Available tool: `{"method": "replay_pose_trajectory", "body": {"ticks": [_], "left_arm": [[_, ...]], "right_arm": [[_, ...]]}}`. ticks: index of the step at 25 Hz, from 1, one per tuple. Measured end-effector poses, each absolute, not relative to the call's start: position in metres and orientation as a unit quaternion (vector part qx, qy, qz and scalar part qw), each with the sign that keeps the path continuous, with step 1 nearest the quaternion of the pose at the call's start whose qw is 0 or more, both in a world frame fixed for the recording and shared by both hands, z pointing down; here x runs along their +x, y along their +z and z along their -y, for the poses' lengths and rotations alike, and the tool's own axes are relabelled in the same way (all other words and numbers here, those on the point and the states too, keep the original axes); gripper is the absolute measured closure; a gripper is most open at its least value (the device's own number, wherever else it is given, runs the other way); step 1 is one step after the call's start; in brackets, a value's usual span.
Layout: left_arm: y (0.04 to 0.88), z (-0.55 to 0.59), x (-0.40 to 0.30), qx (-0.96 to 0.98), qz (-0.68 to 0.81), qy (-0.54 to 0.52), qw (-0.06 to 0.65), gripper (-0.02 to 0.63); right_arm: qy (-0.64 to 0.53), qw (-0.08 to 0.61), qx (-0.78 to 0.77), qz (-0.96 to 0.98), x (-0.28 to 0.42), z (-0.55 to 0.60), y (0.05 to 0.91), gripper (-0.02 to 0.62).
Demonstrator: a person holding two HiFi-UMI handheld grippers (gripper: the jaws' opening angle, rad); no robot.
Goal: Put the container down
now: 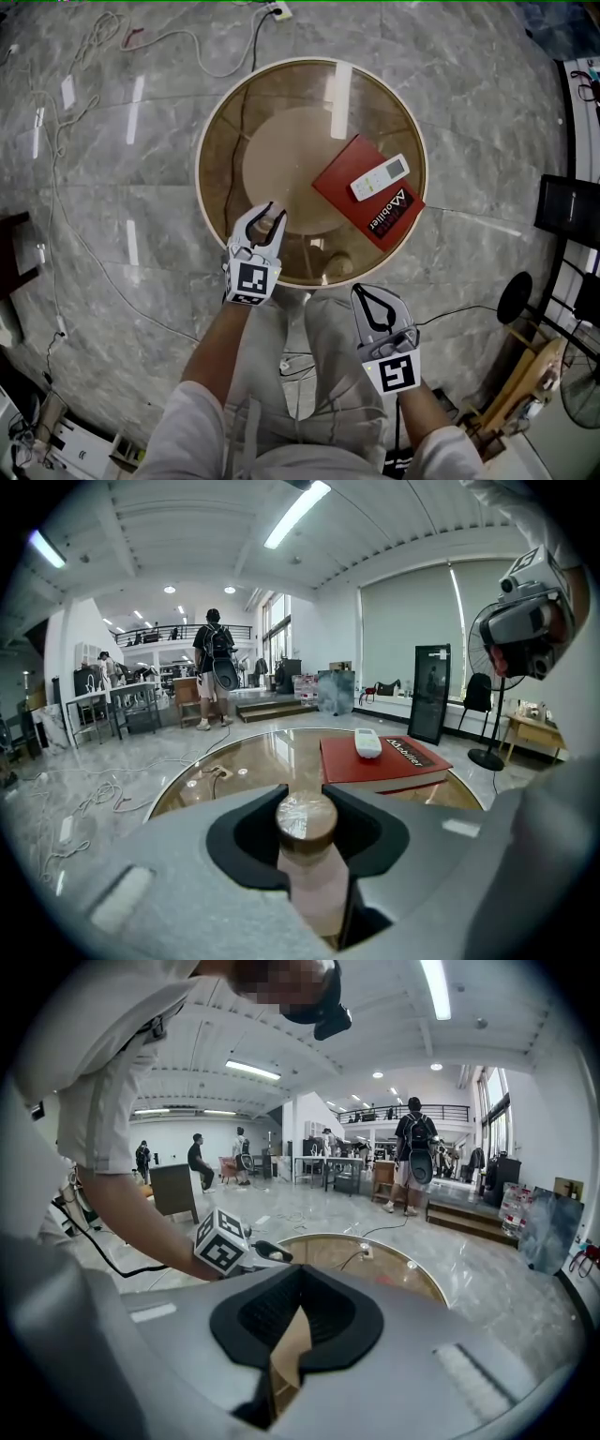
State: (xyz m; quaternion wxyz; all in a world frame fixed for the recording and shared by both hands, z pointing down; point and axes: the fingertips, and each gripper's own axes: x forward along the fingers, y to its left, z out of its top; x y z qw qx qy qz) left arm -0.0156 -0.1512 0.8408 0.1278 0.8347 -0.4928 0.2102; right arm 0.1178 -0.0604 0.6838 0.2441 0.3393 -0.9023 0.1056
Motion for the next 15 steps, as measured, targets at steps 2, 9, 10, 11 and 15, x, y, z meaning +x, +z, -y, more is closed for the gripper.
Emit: {"method": "replay_pose_trajectory", "body": {"ticks": [2,9,10,11,15], "left_arm": [[0.846,0.151,-0.014,0.835,0.492,0.210,0.128,0.491],[0.856,0.150,-0.015,0.841,0.485,0.207,0.121,0.491],[0.856,0.150,-0.015,0.843,0.484,0.206,0.117,0.491],[0.856,0.150,-0.014,0.844,0.483,0.204,0.114,0.489],[0.857,0.150,-0.013,0.847,0.482,0.199,0.105,0.486]], "right_arm": [[0.107,0.243,0.341,0.902,0.120,0.062,0.688,0.589],[0.107,0.253,0.334,0.901,0.116,0.061,0.699,0.590],[0.108,0.253,0.335,0.901,0.115,0.061,0.701,0.589],[0.109,0.253,0.336,0.901,0.115,0.061,0.703,0.589],[0.110,0.247,0.339,0.901,0.110,0.062,0.704,0.589]]}}
